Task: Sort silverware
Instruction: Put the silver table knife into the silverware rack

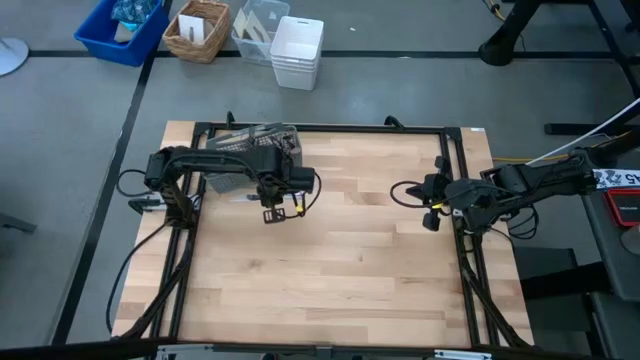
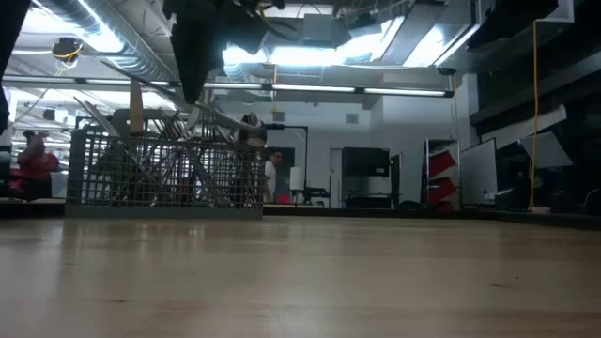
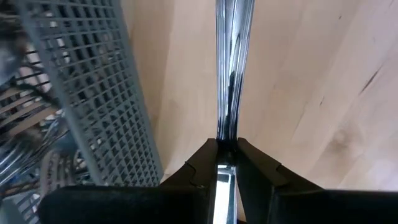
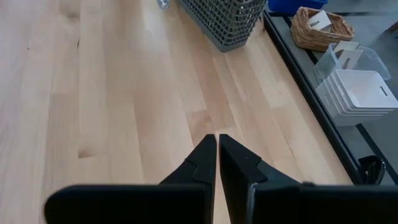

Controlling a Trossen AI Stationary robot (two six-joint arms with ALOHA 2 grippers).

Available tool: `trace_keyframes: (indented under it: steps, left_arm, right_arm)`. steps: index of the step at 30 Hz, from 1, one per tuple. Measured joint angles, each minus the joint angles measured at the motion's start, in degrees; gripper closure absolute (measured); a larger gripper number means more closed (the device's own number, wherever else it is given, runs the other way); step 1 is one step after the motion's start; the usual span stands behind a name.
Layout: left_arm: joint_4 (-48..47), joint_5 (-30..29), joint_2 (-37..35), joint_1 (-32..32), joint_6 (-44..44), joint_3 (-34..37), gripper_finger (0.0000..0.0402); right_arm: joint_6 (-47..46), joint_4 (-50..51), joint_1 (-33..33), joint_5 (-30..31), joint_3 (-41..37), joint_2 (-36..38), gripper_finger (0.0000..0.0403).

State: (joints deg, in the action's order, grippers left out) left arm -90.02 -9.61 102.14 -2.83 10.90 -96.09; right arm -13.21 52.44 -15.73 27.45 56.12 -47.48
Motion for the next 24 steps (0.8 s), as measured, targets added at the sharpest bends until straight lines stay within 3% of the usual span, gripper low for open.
trace_keyframes:
  steps: [19,24]
  left_arm:
    - [0.02,-4.97,-8.81,-5.9,-1.23,0.0,0.0359]
    - [0.02,-6.46,-9.82,-7.41,-2.89,0.0,0.0359]
  right_arm:
    - [-0.07,-0.08,-0.01,0.15,-0.02,0.0,0.0379]
    - [0.2,-5.7,-0.02,1.3,-3.89,0.02,0.0379]
